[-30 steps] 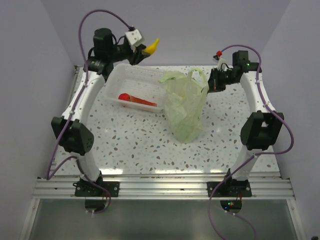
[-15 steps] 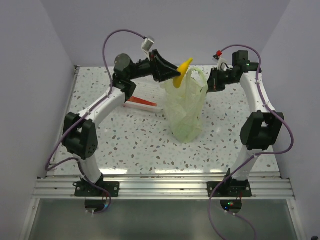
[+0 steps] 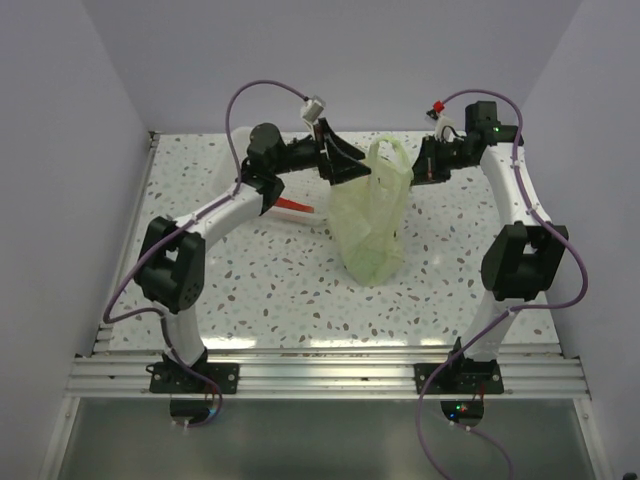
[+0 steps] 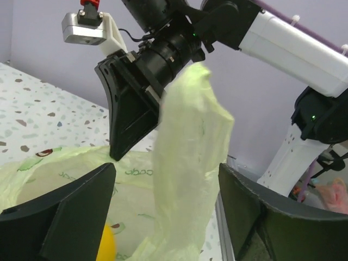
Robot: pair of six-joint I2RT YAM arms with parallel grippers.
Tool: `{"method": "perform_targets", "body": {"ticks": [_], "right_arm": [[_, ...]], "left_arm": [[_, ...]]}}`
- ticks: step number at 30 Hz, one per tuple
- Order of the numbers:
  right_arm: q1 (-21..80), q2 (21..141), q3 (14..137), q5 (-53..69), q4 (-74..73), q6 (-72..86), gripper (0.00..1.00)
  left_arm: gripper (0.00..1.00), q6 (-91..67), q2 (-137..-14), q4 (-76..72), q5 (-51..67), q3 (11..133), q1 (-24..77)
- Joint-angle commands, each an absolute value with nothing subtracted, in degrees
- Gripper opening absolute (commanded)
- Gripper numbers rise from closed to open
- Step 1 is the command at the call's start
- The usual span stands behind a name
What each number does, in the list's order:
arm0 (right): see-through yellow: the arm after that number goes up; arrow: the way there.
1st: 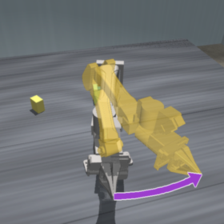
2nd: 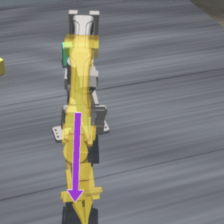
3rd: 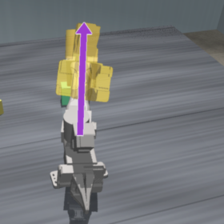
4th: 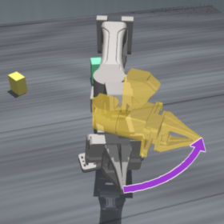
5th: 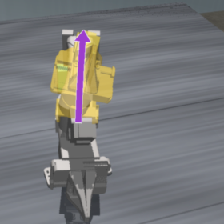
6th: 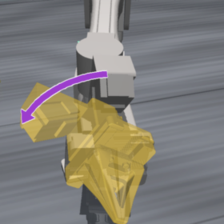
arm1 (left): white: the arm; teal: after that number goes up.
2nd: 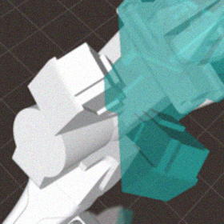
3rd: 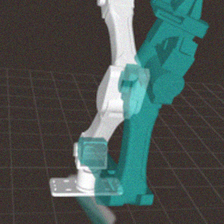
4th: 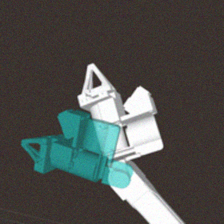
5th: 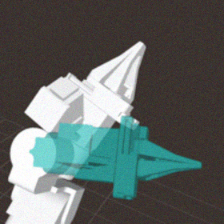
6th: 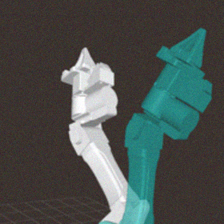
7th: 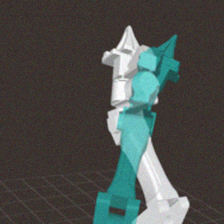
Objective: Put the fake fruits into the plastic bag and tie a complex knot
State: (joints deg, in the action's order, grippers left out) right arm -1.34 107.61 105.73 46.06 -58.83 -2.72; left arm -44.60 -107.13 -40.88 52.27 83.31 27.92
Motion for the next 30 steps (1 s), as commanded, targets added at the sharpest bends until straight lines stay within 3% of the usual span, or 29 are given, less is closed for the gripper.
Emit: {"method": "perform_targets", "body": {"ticks": [1, 6, 7, 10, 11, 13, 15, 19, 30], "right_arm": [[-1.32, 104.68, 107.67, 47.29, -59.68, -3.69, 0.0], [-1.23, 104.94, 108.46, 47.11, -60.47, -4.22, 0.0], [-1.23, 104.77, 108.46, 47.11, -60.29, -4.22, 0.0], [-1.32, 104.77, 108.37, 47.2, -60.29, -4.13, 0.0], [-1.32, 104.85, 108.46, 47.37, -60.12, -4.04, 0.0], [-1.32, 105.03, 108.46, 47.46, -60.03, -3.96, 0.0], [-1.32, 105.2, 108.28, 47.55, -60.03, -3.96, 0.0], [-1.32, 105.03, 107.93, 47.29, -60.03, -4.04, 0.0], [-1.32, 104.68, 106.96, 46.93, -61.17, -5.54, 0.0]], "left_arm": [[0.87, -31.57, -100.03, -34.65, 52.73, 83.23, 27.86], [0.9, -26.39, -95.29, -30.08, 55.02, 88.57, 21.28], [0.89, -23.58, -94.66, -22.4, 54.41, 90.07, 19.88], [0.89, -2.8, -94.39, 1.5, 54.67, 95.96, 13.9], [0.9, 15.03, -94.92, 10.2, 54.15, 99.98, 13.45], [0.91, 33.31, -96.94, 30.98, 49.87, 102.38, 13.18], [0.9, 50.4, -97.47, 38.54, 43.81, 100.56, 13.1], [0.88, 63.17, -99.13, 41.21, 39.12, 96.07, 12.31], [0.85, 73.64, -113.28, 46.66, 32.7, 101.42, 12.48]]}}
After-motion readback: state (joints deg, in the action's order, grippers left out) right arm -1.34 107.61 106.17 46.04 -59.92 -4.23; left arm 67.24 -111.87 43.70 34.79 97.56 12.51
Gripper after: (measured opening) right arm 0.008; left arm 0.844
